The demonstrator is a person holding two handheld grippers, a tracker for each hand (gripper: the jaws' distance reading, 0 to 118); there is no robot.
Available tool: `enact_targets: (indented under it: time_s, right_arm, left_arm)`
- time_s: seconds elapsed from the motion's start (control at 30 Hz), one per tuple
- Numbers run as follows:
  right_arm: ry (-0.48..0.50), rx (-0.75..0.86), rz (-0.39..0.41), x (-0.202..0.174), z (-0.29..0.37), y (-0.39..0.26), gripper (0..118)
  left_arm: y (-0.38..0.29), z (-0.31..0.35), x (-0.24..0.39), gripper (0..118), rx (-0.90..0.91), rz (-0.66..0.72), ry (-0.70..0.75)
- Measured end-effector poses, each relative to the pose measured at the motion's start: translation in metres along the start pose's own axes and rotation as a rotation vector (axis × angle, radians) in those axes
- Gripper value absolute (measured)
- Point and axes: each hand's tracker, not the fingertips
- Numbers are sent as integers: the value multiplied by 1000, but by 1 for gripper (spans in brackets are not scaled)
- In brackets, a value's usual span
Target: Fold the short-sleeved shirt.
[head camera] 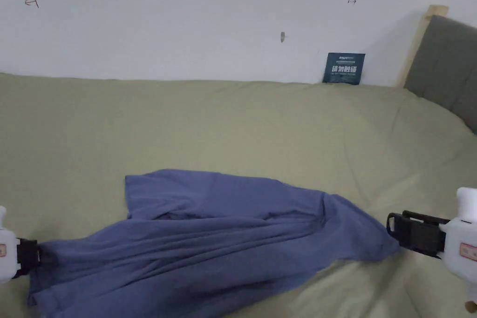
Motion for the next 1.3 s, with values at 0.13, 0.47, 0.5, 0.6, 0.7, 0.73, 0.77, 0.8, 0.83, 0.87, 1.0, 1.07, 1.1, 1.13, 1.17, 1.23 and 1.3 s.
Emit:
enact_targets:
  time_s: [0.13, 0.47, 0.5, 0.6, 0.7, 0.73, 0.77, 0.8, 0.83, 0.87, 1.0, 1.07, 1.1, 1.13, 1.17, 1.23, 1.3]
  right_arm:
    - [63, -90, 89, -3, -54, 7, 80]
    - [18, -288, 201, -25, -159, 8, 80]
    - [20, -311, 180, -24, -162, 8, 80]
    - [45, -344, 167, -23, -156, 2, 37]
    - [76, -278, 207, -31, -140, 1, 7]
    - [85, -261, 206, -31, -135, 2, 7]
    - [96, -214, 193, -31, -128, 6, 7]
    - [110, -190, 175, -31, -123, 9, 7]
    - [131, -160, 149, -30, -117, 15, 7]
    - [139, -135, 138, -30, -112, 20, 7]
    - [181, -59, 119, -39, -92, 46, 7]
    - [192, -39, 123, -46, -85, 60, 7]
    - [200, -16, 127, -52, -82, 69, 7]
    - [209, 4, 129, -57, -79, 77, 7]
    - [211, 16, 132, -61, -77, 84, 7]
    - [227, 56, 119, -69, -71, 101, 7]
    - [232, 91, 110, -78, -67, 123, 7]
  left_arm:
    - [7, -4, 0, 0, 5, 13, -35]
    - [10, -23, 1, 0, -12, -17, -60]
    - [10, -27, 1, 0, -18, -24, -70]
    - [8, -36, 2, 0, -31, -24, -76]
    - [8, -32, 3, 0, 2, 1, -112]
    - [10, -29, 2, 0, 17, 2, -122]
    - [13, -23, 3, 0, 42, -3, -120]
    - [13, -18, 4, 0, 61, -6, -121]
    - [18, -12, 4, 0, 82, -7, -119]
    - [22, -7, 2, 0, 99, -6, -121]
    - [46, 18, -3, 0, 149, 8, -132]
    - [58, 30, -1, 0, 184, -3, -126]
    - [66, 35, -1, 0, 200, -12, -122]
    - [74, 41, 0, 0, 208, -21, -124]
    - [81, 46, 2, 0, 225, -27, -121]
    - [98, 57, 7, 0, 252, -35, -130]
    - [116, 70, 12, 0, 294, -53, -140]
